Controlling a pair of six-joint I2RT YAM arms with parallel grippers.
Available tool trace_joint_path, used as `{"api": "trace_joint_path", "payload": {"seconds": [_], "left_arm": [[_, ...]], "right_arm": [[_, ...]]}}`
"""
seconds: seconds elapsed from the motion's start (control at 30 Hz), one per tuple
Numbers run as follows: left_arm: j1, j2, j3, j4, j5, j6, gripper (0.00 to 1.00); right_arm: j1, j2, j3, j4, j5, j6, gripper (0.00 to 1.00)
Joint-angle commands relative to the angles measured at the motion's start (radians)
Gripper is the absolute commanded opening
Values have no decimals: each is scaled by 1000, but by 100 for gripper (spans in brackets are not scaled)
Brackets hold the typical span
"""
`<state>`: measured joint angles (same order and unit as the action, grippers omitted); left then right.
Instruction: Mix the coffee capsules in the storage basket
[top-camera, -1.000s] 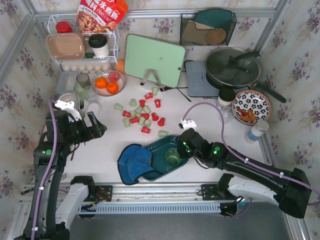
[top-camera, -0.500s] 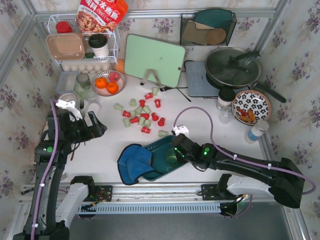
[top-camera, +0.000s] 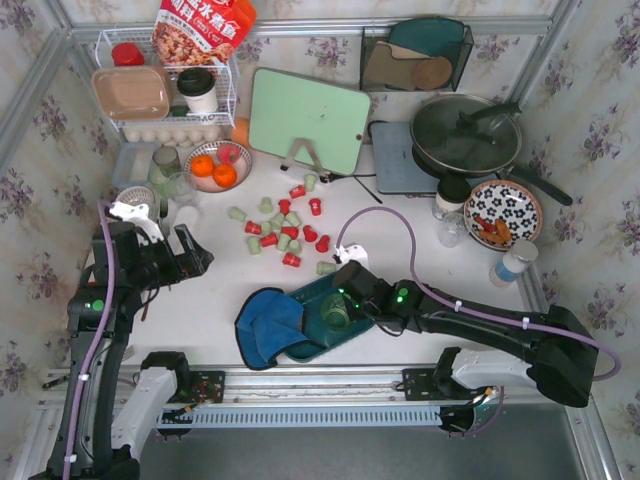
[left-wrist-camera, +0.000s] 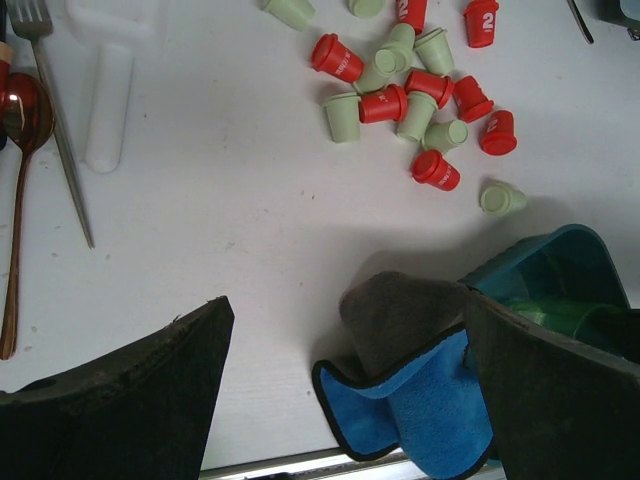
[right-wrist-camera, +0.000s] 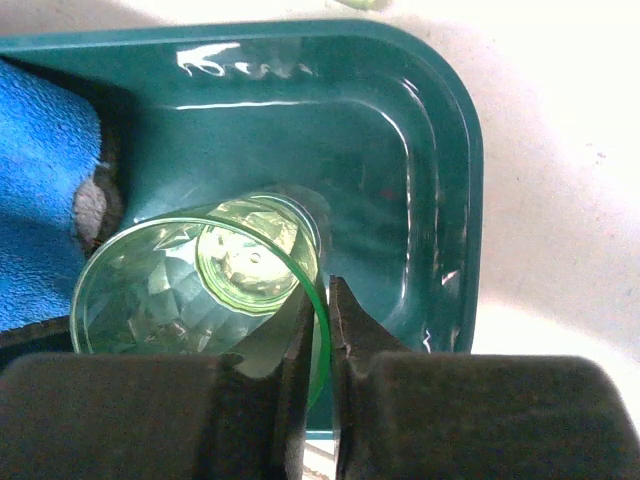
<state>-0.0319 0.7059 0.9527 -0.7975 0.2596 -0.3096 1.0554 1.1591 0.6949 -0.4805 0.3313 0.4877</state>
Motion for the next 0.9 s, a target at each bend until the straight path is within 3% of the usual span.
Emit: {"api": "trace_joint_path", "payload": {"seconds": [0.0, 0.03, 0.3, 0.5, 0.7, 0.87], "left_arm": [[1, -6, -2, 20, 13, -2, 100], [1, -7, -2, 19, 15, -1, 100], [1, -14, -3, 20, 17, -1, 100], [1, -17, -6, 23, 27, -3, 100], [1, -17, -6, 25, 33, -6, 100], [1, -16, -8, 30, 46, -8, 100]], "right_arm": [[2, 13, 31, 25, 22, -8, 4], [1, 14, 36, 25, 25, -9, 0], [1, 5, 68, 88, 80, -28, 0], [-19, -34, 121, 151, 280, -55, 0], [-120, -131, 121, 243, 380, -81, 0], [-233, -240, 25, 340, 506, -107, 0]]}}
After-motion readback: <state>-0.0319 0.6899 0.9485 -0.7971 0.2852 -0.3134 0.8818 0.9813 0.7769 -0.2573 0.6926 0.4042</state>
